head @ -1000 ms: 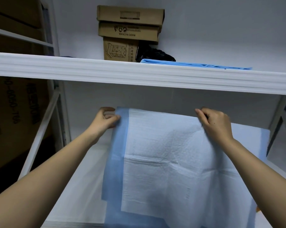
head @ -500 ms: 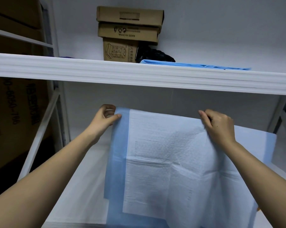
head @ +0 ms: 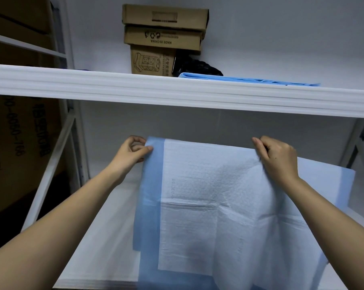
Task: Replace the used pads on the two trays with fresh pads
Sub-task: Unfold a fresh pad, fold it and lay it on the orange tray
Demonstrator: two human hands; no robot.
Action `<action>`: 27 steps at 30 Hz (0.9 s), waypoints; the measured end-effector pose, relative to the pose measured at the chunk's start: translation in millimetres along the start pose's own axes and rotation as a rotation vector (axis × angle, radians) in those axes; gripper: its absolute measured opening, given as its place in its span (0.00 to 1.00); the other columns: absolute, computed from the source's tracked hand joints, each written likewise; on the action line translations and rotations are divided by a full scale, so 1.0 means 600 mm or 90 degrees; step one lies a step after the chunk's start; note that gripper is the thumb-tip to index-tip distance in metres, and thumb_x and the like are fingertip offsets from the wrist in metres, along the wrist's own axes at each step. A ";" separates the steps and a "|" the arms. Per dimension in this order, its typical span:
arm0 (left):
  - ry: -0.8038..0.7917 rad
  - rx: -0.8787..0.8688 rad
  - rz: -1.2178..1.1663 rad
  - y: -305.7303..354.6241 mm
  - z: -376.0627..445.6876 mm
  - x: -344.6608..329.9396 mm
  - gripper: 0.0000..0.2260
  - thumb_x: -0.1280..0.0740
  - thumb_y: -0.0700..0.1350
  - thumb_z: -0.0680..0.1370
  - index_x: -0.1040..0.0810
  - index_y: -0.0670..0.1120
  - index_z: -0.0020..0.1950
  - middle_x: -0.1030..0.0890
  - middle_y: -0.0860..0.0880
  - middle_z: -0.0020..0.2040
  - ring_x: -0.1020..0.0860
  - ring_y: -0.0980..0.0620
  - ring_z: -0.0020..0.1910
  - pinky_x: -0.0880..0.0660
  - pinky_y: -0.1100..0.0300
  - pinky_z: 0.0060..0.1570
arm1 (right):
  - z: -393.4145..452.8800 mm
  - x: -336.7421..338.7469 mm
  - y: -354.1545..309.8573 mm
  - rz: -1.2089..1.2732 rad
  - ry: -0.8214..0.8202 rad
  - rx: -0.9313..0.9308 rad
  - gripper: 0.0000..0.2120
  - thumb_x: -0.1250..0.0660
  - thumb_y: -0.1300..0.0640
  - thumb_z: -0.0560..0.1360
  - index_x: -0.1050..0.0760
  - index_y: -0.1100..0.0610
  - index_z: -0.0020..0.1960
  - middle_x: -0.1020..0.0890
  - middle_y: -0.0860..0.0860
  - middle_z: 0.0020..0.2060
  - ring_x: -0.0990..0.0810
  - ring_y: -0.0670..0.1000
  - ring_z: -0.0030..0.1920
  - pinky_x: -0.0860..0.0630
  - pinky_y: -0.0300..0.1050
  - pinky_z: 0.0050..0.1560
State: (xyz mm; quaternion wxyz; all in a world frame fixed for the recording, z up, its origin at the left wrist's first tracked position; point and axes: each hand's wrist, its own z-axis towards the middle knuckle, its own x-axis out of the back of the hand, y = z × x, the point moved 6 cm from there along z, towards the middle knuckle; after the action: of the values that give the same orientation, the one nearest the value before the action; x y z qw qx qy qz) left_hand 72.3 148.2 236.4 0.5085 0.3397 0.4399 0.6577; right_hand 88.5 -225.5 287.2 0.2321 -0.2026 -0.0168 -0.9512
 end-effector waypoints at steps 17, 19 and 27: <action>0.001 0.022 0.048 -0.012 -0.010 0.003 0.06 0.32 0.40 0.77 0.28 0.48 0.49 0.22 0.50 0.42 0.23 0.55 0.44 0.27 0.60 0.49 | 0.000 0.001 -0.004 0.000 0.005 -0.001 0.20 0.46 0.45 0.78 0.40 0.53 0.31 0.36 0.49 0.24 0.35 0.54 0.25 0.41 0.41 0.28; -0.002 -0.002 0.048 -0.007 -0.011 0.002 0.05 0.32 0.41 0.77 0.27 0.48 0.48 0.22 0.50 0.43 0.24 0.56 0.44 0.27 0.61 0.48 | -0.001 0.001 -0.004 0.002 0.005 -0.003 0.20 0.46 0.45 0.78 0.40 0.53 0.31 0.36 0.49 0.23 0.35 0.54 0.25 0.41 0.41 0.28; -0.060 0.024 0.061 0.002 -0.007 -0.009 0.04 0.33 0.46 0.77 0.20 0.48 0.44 0.19 0.54 0.42 0.22 0.59 0.43 0.29 0.61 0.51 | 0.001 0.000 -0.008 0.015 -0.006 0.004 0.21 0.47 0.44 0.78 0.40 0.54 0.31 0.34 0.49 0.23 0.33 0.54 0.25 0.39 0.41 0.28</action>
State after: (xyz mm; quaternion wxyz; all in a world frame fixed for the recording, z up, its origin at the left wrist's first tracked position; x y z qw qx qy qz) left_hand 69.7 141.7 236.3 0.4898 0.4004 0.4114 0.6562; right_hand 86.6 -220.9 288.3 0.2434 -0.2067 -0.0183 -0.9475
